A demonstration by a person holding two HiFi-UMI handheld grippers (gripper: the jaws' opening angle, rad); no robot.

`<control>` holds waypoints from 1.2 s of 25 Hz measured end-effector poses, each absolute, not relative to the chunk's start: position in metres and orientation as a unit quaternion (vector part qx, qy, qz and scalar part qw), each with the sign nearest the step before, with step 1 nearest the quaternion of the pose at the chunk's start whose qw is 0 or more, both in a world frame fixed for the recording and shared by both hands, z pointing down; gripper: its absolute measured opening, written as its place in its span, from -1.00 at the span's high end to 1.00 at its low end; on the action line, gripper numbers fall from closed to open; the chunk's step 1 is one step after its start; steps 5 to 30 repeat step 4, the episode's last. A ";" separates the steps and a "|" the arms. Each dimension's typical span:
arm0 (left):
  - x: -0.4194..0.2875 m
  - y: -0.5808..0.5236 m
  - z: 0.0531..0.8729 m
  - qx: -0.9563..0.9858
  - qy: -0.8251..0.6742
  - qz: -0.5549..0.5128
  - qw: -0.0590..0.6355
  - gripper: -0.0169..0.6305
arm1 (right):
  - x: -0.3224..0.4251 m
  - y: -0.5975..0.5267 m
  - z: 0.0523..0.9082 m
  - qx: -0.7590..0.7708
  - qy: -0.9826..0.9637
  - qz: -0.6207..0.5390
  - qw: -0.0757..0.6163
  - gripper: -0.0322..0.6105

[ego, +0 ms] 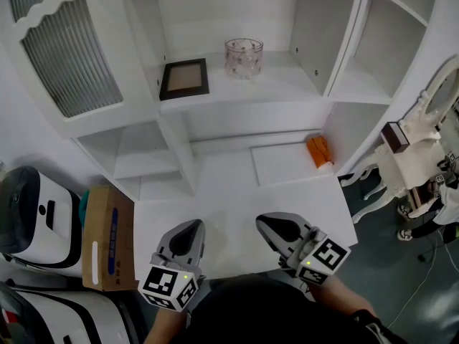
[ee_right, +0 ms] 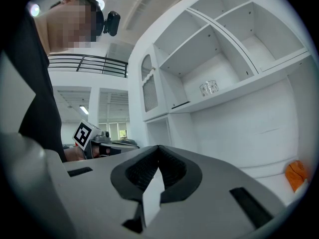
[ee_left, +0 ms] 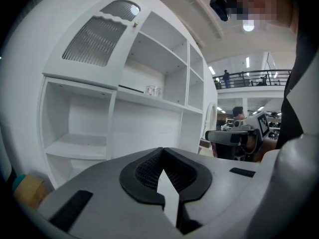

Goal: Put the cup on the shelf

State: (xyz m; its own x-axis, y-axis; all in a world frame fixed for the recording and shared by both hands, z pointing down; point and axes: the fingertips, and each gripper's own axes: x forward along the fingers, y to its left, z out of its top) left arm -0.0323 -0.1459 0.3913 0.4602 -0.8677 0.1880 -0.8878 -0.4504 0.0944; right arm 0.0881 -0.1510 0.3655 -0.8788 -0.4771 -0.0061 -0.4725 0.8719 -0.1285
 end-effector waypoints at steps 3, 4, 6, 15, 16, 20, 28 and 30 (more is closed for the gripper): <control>-0.031 -0.146 0.393 0.849 -0.517 0.058 0.091 0.91 | 0.087 -0.151 0.366 -0.243 0.968 -0.061 0.017 0.85; -0.031 -0.146 0.394 0.849 -0.516 0.058 0.091 0.91 | 0.087 -0.152 0.367 -0.243 0.968 -0.061 0.017 0.85; -0.031 -0.146 0.394 0.849 -0.516 0.058 0.091 0.91 | 0.087 -0.152 0.367 -0.243 0.968 -0.061 0.017 0.85; -0.031 -0.146 0.394 0.849 -0.516 0.058 0.091 0.91 | 0.087 -0.152 0.367 -0.243 0.968 -0.061 0.017 0.85; -0.031 -0.146 0.394 0.849 -0.516 0.058 0.091 0.91 | 0.087 -0.152 0.367 -0.243 0.968 -0.061 0.017 0.85; -0.031 -0.146 0.394 0.849 -0.516 0.058 0.091 0.91 | 0.087 -0.152 0.367 -0.243 0.968 -0.061 0.017 0.85; -0.031 -0.146 0.394 0.849 -0.516 0.058 0.091 0.91 | 0.087 -0.152 0.367 -0.243 0.968 -0.061 0.017 0.85; -0.031 -0.146 0.394 0.849 -0.516 0.058 0.091 0.91 | 0.087 -0.152 0.367 -0.243 0.968 -0.061 0.017 0.85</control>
